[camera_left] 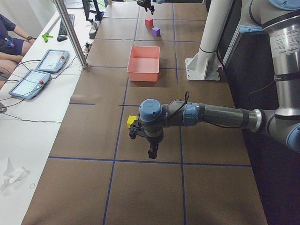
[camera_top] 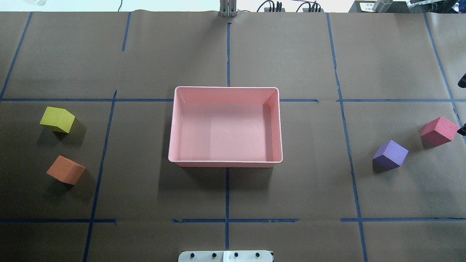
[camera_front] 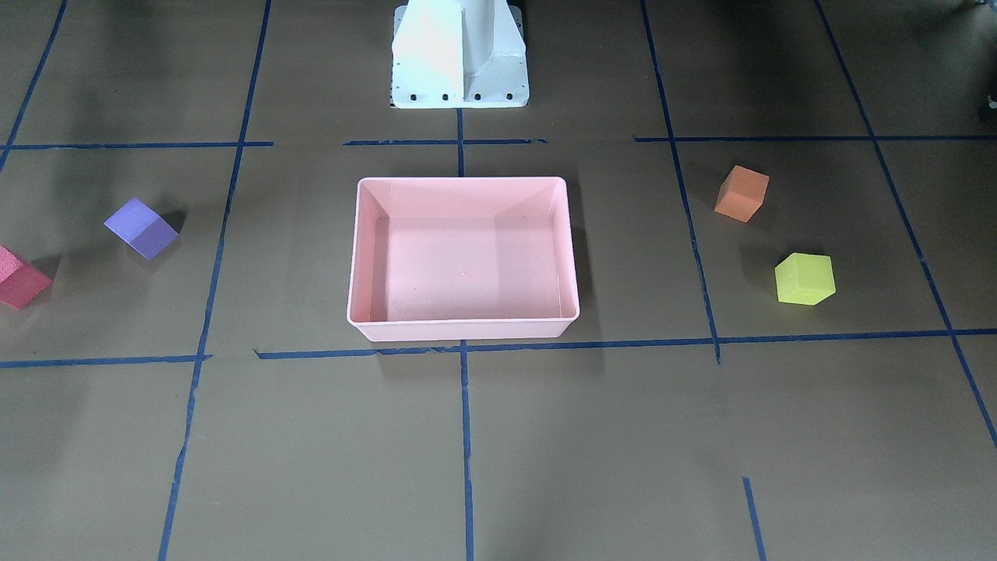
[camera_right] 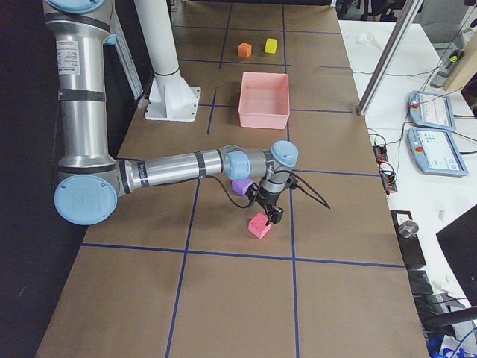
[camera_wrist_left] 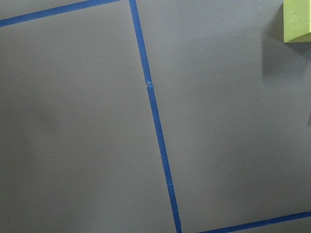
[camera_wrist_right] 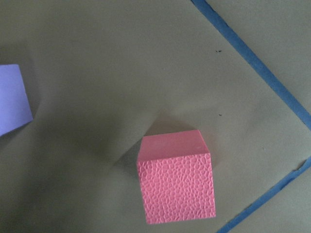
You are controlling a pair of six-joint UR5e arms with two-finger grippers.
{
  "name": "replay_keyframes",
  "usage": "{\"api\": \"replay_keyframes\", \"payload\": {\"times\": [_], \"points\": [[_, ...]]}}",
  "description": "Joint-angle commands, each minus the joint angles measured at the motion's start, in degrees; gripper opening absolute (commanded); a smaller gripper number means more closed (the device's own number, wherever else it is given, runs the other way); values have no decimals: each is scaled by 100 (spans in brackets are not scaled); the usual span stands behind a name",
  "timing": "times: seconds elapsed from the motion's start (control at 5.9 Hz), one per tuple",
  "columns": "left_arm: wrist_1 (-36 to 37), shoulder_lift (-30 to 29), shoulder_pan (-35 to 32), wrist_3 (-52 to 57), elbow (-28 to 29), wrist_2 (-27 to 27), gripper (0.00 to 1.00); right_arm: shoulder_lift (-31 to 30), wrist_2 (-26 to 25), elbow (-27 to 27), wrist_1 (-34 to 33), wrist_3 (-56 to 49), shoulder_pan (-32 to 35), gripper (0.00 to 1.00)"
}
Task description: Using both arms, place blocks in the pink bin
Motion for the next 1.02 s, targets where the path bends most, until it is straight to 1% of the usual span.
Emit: {"api": "replay_keyframes", "payload": {"times": [0.0, 0.34, 0.51, 0.68, 0.85], "points": [[0, 0, 0, -7, 0, 2, 100, 97, -23, -625, 750, 230, -194, 100], [0, 0, 0, 2, -9, -6, 100, 159, -49, -681, 754, 241, -396, 100], [0, 0, 9, -7, -9, -6, 100, 159, -119, -873, 780, 232, -484, 100], [0, 0, 0, -7, -9, -6, 100, 159, -189, -927, 781, 232, -546, 100], [0, 9, 0, 2, -9, -6, 100, 168, -190, -962, 781, 232, -582, 74]]}}
